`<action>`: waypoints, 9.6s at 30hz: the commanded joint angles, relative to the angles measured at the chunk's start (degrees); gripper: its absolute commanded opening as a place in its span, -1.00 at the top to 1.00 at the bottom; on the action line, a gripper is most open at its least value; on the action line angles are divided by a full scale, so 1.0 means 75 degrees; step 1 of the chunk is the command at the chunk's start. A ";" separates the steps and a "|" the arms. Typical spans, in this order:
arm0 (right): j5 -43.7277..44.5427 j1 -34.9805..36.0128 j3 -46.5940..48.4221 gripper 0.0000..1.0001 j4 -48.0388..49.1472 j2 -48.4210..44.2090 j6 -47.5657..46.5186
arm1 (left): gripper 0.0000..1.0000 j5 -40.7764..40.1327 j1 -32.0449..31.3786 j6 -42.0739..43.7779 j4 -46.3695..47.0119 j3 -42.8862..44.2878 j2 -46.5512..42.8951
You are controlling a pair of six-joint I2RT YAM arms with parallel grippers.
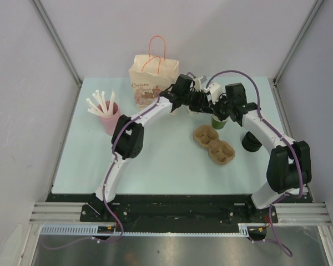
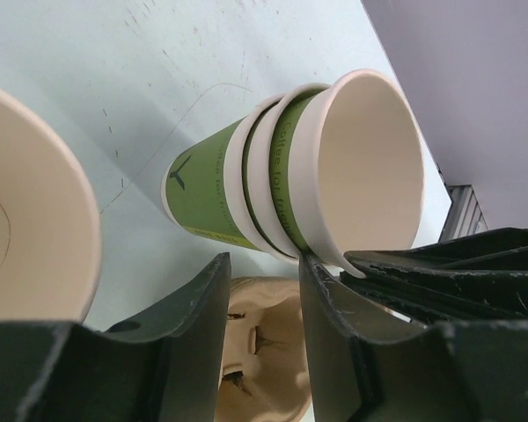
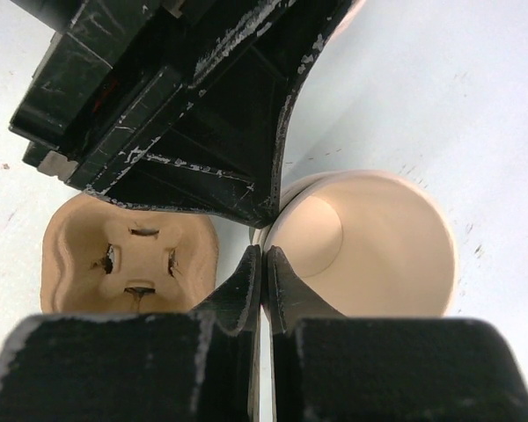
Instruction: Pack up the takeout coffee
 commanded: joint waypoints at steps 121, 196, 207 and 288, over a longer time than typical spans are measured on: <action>0.0616 0.1378 0.5299 1.00 -0.1282 0.3866 0.1747 | -0.70 -0.1023 0.4534 0.5613 -0.2488 -0.7422 -0.9328; 0.0382 0.1765 0.1561 1.00 -0.0087 0.0317 0.1138 | -0.03 -0.1034 0.0890 0.0926 -0.1457 -0.2289 -0.2073; 0.1260 0.2022 0.1584 1.00 -0.0356 -0.0961 0.0962 | -0.05 -0.0824 0.0796 0.1464 -0.1433 -0.2711 -0.2847; 0.1390 -0.4422 -0.0232 -0.26 -0.2477 -0.1245 0.4115 | -0.49 -0.0202 0.3374 0.4840 -0.1914 -0.7305 -0.9047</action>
